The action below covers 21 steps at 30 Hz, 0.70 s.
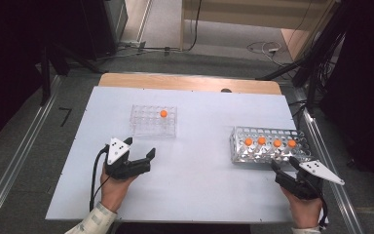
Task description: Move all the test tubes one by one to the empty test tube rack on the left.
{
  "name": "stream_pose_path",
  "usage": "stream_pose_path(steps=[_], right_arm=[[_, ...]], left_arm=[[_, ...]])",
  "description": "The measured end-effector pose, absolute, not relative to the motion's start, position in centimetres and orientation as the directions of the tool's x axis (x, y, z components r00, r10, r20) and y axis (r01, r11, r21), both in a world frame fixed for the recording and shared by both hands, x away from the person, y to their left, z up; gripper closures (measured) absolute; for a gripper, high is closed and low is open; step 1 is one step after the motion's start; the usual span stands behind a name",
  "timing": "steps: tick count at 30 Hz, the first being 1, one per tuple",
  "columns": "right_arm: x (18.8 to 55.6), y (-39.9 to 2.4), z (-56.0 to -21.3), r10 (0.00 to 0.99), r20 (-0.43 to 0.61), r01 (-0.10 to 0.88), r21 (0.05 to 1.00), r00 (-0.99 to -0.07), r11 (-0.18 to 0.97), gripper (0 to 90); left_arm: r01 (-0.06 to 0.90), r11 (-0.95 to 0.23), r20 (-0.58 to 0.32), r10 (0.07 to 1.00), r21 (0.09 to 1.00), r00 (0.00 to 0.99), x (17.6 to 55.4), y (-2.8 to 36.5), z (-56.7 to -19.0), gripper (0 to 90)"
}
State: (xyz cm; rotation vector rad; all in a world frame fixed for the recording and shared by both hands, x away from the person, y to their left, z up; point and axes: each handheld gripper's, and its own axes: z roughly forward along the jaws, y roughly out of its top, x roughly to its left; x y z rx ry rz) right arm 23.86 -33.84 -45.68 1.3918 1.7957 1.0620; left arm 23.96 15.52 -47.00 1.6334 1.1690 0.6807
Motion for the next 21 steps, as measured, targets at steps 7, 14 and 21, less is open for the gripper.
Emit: stream_pose_path(steps=[7,14,21], right_arm=[[25.4,-34.6,-45.6,0.982,-0.019,0.45,0.887,-0.188,0.104,40.5],[26.9,-34.9,-45.7,0.986,-0.023,0.449,0.888,-0.166,0.097,49.3],[27.7,-35.2,-45.9,0.986,-0.028,0.453,0.886,-0.165,0.101,56.5]], left_arm=[[0.379,-0.076,-0.087,0.914,0.922,0.396,23.6,15.7,-47.2,10.7],[0.391,-0.067,-0.101,0.913,0.918,0.394,23.7,16.0,-47.2,9.4],[0.388,-0.073,-0.103,0.904,0.919,0.415,23.7,15.8,-47.2,7.2]])
